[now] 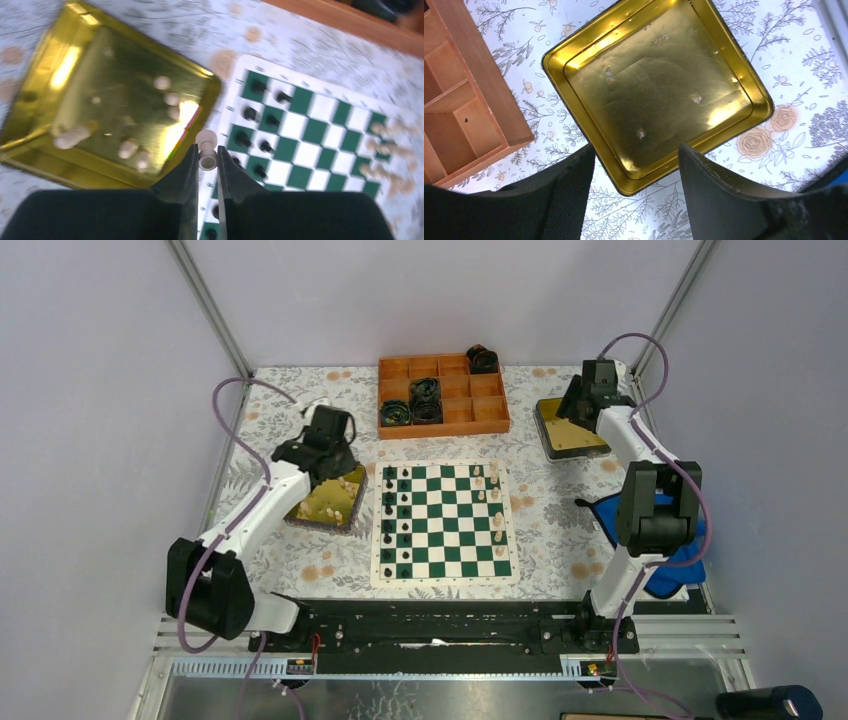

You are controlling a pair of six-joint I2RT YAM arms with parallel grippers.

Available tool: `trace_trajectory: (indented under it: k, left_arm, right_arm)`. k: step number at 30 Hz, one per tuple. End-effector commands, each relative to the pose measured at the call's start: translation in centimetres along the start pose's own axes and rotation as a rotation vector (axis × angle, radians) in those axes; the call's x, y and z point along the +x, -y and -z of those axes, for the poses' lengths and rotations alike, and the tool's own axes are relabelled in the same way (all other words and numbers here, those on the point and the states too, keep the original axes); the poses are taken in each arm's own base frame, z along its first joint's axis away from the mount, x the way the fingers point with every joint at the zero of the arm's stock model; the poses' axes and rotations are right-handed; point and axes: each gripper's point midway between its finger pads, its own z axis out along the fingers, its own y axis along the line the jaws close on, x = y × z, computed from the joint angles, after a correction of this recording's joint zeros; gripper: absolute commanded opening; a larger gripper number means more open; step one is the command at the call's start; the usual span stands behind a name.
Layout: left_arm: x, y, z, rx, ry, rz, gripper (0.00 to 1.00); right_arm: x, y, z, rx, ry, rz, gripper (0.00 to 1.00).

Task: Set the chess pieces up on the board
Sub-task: Pick up the chess piece from the storage box, then place the chess piece on the chessboard.

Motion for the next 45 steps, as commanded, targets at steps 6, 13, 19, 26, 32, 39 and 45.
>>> trace_trajectory:
  k: [6, 13, 19, 26, 32, 39, 45]
  left_arm:
    - [6.2, 12.2, 6.2, 0.300, 0.016, -0.408, 0.00]
    - [14.8, 17.0, 9.3, 0.445, -0.058, -0.642, 0.00]
    - [20.7, 19.2, 10.8, 0.534, -0.115, -0.797, 0.00]
    - [25.8, 21.0, 12.0, 0.641, -0.174, -0.920, 0.00]
    - [28.6, 22.3, 12.4, 0.700, -0.202, -1.001, 0.00]
    - [30.4, 23.5, 12.5, 0.748, -0.213, -1.061, 0.00]
    - [31.5, 24.4, 11.9, 0.765, -0.213, -1.096, 0.00]
  right_arm:
    - [-2.3, -0.3, 3.8, 0.013, 0.143, 0.036, 0.78]
    - [-2.6, 0.9, 5.6, 0.029, 0.254, 0.046, 0.92]
    - [-2.7, 2.3, 7.0, 0.084, 0.321, 0.078, 1.00]
    - [-3.4, 2.0, 8.7, 0.030, 0.418, 0.088, 1.00]
    - [-3.2, -0.4, 9.7, -0.114, 0.407, 0.159, 1.00]
    - [-2.8, -1.7, 10.0, -0.171, 0.389, 0.195, 1.00]
    - [-2.9, -1.7, 10.2, -0.171, 0.391, 0.201, 1.00]
